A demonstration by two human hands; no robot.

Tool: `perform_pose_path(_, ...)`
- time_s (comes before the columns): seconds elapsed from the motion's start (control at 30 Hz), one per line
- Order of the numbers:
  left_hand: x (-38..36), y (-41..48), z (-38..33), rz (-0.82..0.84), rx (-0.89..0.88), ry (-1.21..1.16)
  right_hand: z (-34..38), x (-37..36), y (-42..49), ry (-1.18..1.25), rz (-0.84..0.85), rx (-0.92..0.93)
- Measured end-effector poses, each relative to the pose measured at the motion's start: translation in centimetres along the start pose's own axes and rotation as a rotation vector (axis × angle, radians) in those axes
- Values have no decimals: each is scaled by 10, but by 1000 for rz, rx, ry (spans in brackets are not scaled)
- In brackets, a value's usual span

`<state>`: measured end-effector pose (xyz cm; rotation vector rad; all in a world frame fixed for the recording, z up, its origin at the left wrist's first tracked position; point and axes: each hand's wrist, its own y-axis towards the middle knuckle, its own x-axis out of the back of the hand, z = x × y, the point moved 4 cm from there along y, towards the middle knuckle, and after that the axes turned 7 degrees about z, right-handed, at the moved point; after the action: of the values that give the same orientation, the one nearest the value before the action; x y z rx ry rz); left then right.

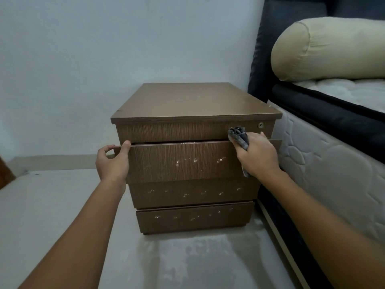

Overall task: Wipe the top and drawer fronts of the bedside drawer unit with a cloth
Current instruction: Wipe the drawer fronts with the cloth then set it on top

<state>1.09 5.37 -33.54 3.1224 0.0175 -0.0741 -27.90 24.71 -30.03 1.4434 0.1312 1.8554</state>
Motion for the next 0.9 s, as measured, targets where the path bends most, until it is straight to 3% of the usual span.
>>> perform_pose_path(0.3,6,0,7,28,6,-20,78,-31,-5,-6,-83,152)
perform_pose_path(0.77,29,9,12,235,-44,78,224,-87,-3,121,44,286)
perform_pose_path(0.9,33,14,14,275,-39,77,253,-102,2,152,88,253)
